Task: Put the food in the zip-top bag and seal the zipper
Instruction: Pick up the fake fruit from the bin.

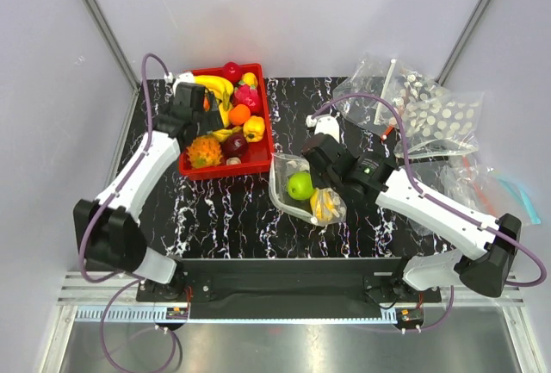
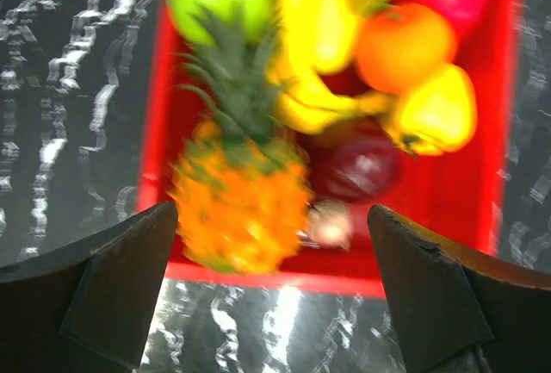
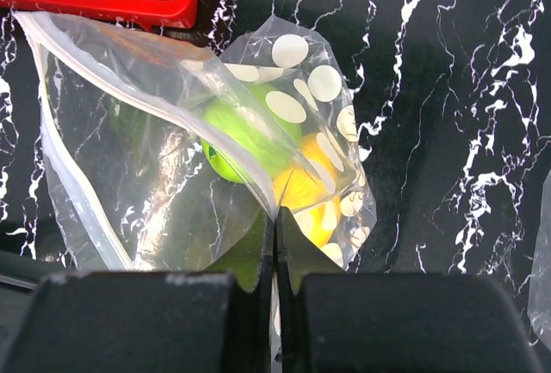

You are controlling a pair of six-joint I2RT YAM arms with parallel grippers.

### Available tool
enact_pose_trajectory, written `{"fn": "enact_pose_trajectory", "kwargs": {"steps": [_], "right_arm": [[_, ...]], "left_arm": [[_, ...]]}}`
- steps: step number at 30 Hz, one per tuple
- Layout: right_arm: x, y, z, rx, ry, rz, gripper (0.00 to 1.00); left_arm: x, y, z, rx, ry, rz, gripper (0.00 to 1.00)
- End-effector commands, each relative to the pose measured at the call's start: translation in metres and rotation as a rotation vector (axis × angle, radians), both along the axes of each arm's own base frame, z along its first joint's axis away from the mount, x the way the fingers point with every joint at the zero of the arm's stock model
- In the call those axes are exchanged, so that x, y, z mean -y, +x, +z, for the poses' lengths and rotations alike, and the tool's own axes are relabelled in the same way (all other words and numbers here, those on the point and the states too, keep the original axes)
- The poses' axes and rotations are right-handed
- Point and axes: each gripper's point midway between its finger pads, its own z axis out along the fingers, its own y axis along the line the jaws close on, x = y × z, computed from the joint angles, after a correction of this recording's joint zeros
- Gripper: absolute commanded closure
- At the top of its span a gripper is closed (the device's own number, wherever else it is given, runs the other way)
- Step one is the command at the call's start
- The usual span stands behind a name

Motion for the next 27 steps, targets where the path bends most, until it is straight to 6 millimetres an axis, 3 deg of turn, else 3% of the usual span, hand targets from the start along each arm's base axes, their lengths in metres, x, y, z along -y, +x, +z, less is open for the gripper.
{"fn": "enact_pose_trajectory", "kwargs": {"steps": [1,3,5,6,8,9,10,14,15,16,17,19,20,21,26,27], "right_arm": [[-0.01,0.014,0.024,0.08,0.043,0.018,1.0],[-0.012,0.015,0.025,0.089,0.049,0.028,1.0],[-0.011,0.016,0.025,0.094,0.039,0.034,1.0],[-0.012,0.017,0.025,0.096,0.037,0.034,1.0],[-0.011,0.019,0.023,0.1,0.025,0.032,1.0],[-0.011,0.019,0.023,0.102,0.023,0.033,1.0],[-0.012,0.019,0.023,0.102,0.026,0.033,1.0],[-0.014,0.019,0.025,0.103,0.04,0.04,1.0],[-0.014,0.018,0.024,0.098,0.038,0.043,1.0],[-0.013,0.017,0.026,0.1,0.04,0.046,1.0],[-0.013,0.016,0.026,0.099,0.044,0.052,1.0],[-0.011,0.014,0.03,0.107,0.052,0.054,1.0],[-0.01,0.013,0.031,0.109,0.055,0.054,1.0],[-0.01,0.013,0.031,0.108,0.054,0.056,1.0],[-0.006,0.01,0.034,0.109,0.053,0.055,1.0],[-0.006,0.01,0.034,0.108,0.051,0.056,1.0]], "left_arm": [[-0.021,0.021,0.003,-0.039,0.052,0.026,0.01],[-0.016,0.032,0.008,-0.029,0.063,-0.02,0.01],[0.002,0.038,0.011,0.003,0.035,-0.079,0.01],[0.007,0.036,0.007,0.004,0.034,-0.108,0.01],[0.026,0.039,0.027,0.097,0.021,-0.189,0.01],[0.032,0.034,0.02,0.099,0.042,-0.253,0.01],[0.05,0.034,0.034,0.161,0.007,-0.351,0.01],[0.079,0.031,0.034,0.194,0.015,-0.562,0.01],[0.079,0.033,0.017,0.136,0.036,-0.577,0.01],[0.081,0.04,0.024,0.14,0.05,-0.588,0.01],[0.084,0.041,0.018,0.114,0.065,-0.603,0.01],[0.08,0.046,-0.009,0.007,0.138,-0.623,0.01],[0.086,0.049,-0.008,0.001,0.152,-0.647,0.01],[0.082,0.053,-0.026,-0.05,0.201,-0.651,0.01],[0.09,0.064,-0.058,-0.143,0.217,-0.691,0.01],[0.088,0.064,-0.074,-0.192,0.228,-0.677,0.01]]}}
